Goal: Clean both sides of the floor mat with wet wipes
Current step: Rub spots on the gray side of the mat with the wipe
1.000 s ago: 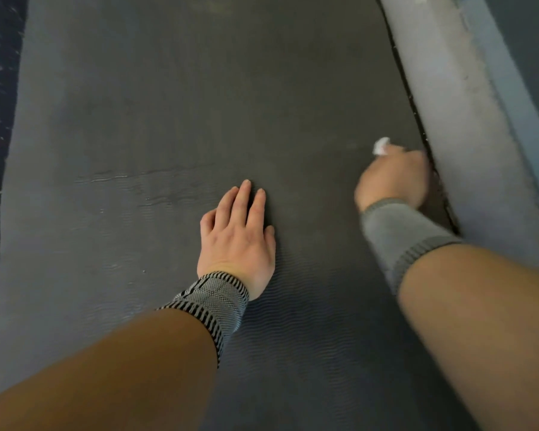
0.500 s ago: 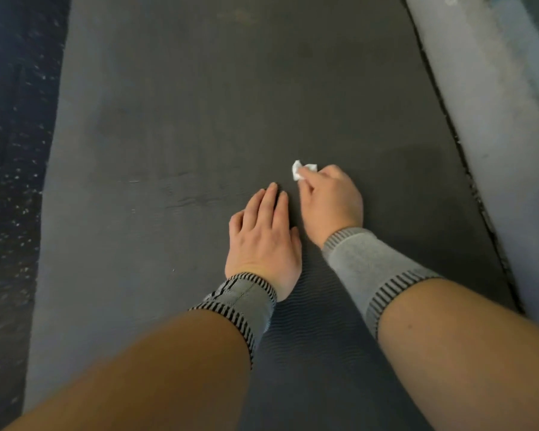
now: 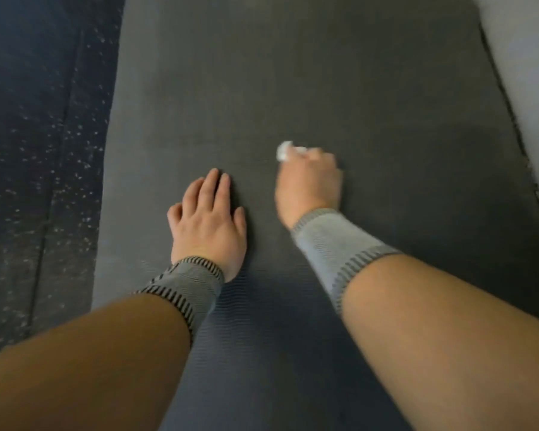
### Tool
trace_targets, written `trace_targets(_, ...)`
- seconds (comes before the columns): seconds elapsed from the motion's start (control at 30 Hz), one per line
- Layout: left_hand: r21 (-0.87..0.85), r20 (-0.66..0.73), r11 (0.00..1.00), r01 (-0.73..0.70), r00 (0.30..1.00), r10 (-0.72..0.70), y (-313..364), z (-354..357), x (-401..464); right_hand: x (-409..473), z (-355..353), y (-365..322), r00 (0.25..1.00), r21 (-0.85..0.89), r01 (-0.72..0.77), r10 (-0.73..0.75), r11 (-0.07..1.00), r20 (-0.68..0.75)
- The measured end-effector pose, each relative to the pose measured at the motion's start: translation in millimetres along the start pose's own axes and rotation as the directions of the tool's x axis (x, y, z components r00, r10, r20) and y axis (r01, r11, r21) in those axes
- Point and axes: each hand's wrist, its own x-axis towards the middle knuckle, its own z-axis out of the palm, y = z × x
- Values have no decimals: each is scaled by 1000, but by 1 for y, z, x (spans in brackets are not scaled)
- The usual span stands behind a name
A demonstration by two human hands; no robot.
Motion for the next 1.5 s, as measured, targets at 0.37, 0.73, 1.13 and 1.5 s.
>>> trace_targets(0.37,-18,-17,999,-27,1000,27,-6,1,-1,4,3,-14,997,-13,-55,56,998,45)
trace_targets(0.73,-303,-7,949,91,995,-97,-4,-12,4,-10,5,-15,995,282,32,-5,959,-96)
trace_targets(1.13,-370,-197,897,243,923,-331,-72,-26,55,-11,15,-17,982,21,150,-147,988,-119)
trace_targets(1.5,-301,-192,948,100,968,-163,-78,-27,73,-12,16,-20,975,8,150,-147,989,-165)
